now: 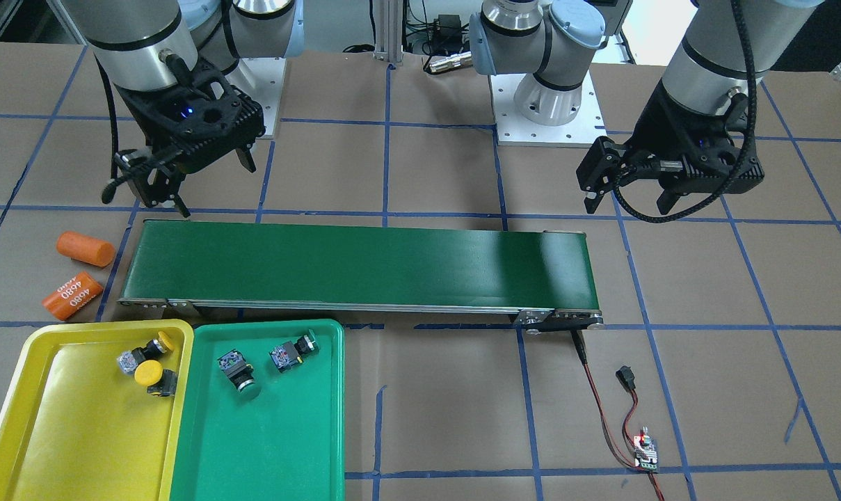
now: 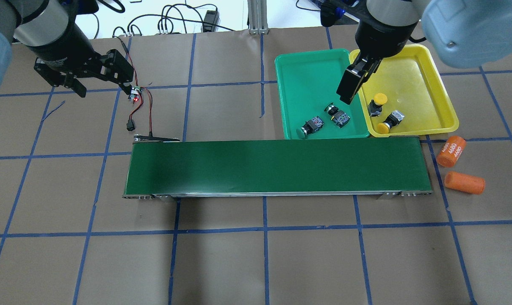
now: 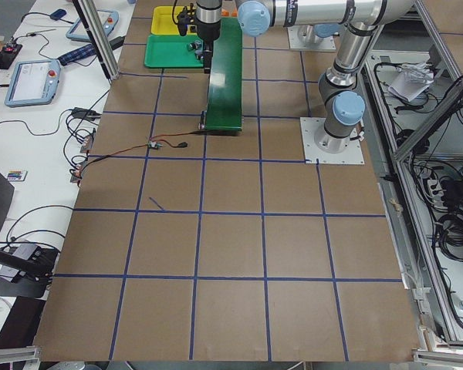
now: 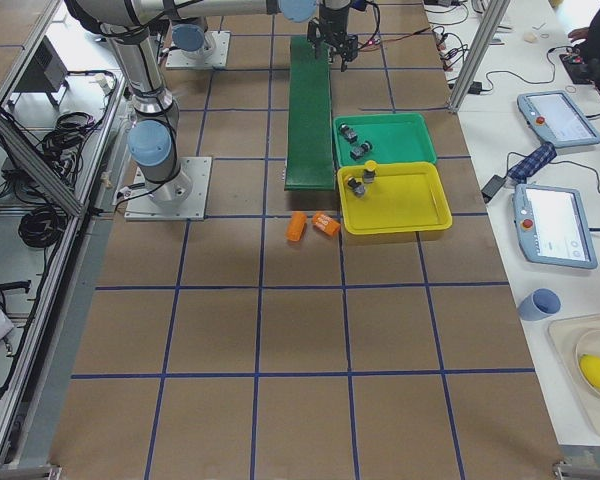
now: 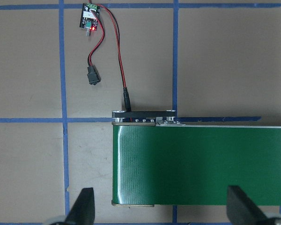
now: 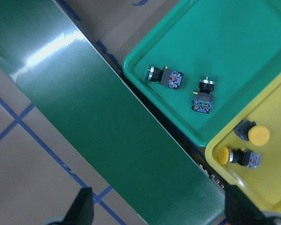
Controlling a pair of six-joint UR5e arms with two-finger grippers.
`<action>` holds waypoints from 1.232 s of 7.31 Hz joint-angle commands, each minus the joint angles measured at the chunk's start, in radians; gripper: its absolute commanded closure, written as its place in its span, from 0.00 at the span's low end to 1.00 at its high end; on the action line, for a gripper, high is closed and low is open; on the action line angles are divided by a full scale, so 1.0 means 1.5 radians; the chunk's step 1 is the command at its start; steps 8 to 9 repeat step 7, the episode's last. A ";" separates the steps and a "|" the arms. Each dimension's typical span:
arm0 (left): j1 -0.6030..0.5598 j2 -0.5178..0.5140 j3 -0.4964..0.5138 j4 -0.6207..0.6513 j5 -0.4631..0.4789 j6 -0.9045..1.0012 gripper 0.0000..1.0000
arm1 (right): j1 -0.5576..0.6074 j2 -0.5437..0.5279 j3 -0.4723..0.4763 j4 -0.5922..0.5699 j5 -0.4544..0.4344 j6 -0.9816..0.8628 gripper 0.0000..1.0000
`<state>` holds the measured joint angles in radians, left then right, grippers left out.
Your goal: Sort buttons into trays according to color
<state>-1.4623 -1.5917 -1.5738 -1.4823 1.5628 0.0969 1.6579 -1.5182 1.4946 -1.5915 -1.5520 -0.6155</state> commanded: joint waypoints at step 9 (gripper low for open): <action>-0.007 -0.023 0.126 -0.102 0.007 0.005 0.00 | 0.000 -0.017 0.003 0.004 -0.002 0.448 0.00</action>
